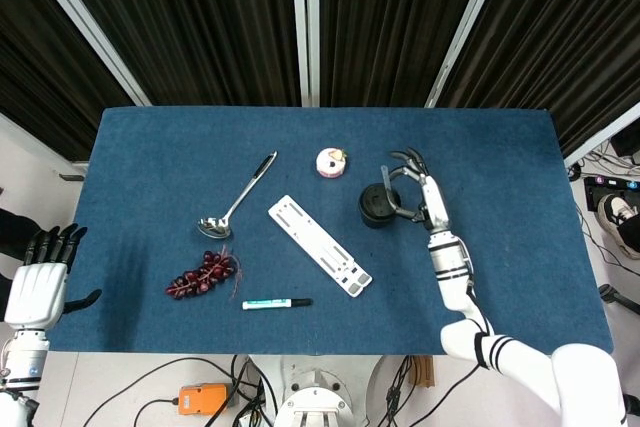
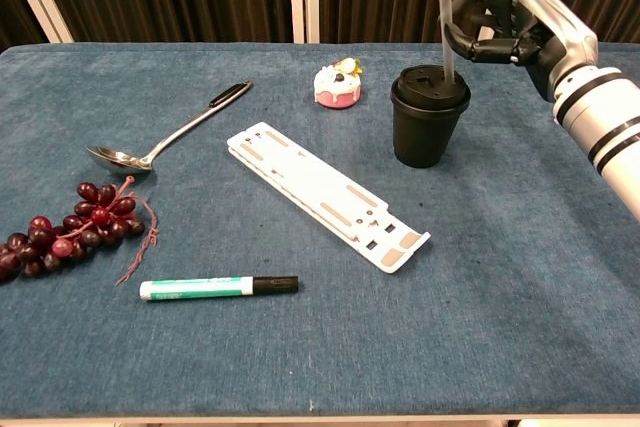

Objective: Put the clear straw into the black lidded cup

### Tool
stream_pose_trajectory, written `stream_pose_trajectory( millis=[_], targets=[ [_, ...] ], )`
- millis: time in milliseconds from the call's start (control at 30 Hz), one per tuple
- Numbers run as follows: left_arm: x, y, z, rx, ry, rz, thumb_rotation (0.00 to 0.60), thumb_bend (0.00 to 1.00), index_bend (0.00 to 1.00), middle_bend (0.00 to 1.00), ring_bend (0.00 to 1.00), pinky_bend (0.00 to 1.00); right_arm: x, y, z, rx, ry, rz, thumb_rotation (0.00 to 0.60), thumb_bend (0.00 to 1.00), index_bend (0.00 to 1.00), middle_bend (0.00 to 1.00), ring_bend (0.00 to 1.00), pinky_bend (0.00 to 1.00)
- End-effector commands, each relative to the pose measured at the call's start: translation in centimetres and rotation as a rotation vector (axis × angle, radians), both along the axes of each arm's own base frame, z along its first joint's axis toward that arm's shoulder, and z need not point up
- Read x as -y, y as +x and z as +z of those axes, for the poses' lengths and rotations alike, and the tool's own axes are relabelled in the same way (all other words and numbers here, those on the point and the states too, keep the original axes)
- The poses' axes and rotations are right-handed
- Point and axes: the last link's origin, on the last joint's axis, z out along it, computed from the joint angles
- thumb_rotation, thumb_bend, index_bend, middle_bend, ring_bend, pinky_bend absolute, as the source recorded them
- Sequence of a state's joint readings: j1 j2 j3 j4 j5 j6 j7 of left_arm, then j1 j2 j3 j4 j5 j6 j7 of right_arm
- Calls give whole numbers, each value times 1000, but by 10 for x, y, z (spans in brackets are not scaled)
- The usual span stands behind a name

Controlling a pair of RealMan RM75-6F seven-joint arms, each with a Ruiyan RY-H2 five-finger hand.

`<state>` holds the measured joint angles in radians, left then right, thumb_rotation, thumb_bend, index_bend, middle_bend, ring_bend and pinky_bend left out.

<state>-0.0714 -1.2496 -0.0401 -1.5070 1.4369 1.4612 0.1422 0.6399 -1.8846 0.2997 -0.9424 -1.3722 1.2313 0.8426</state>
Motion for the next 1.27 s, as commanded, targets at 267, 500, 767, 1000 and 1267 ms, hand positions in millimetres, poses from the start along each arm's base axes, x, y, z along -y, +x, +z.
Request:
stream_pose_trajectory(
  millis=[267, 500, 767, 1000, 1267],
  targets=[
    [-1, 1, 0, -2, 2, -6, 600, 63, 88, 81, 7, 0, -4, -6, 3, 0, 32, 32, 600, 510, 116, 197, 2, 0],
    [-1, 1, 1, -3, 2, -7, 600, 63, 88, 81, 7, 0, -14, -19, 50, -111, -97, 94, 600, 505, 18, 135, 0, 0],
    [-3, 1, 2, 2, 8, -14, 600, 63, 88, 81, 7, 0, -58, -73, 137, -578, -262, 2, 600, 503, 18, 135, 0, 0],
    [-4, 2, 2, 4, 15, -21, 600, 63, 88, 81, 7, 0, -125, -112, 180, -774, -211, -161, 600, 502, 17, 125, 0, 0],
    [-3, 6, 2, 4, 24, -32, 600, 63, 89, 81, 7, 0, -174, -133, 201, -796, -79, -258, 600, 502, 16, 109, 0, 0]
  ],
)
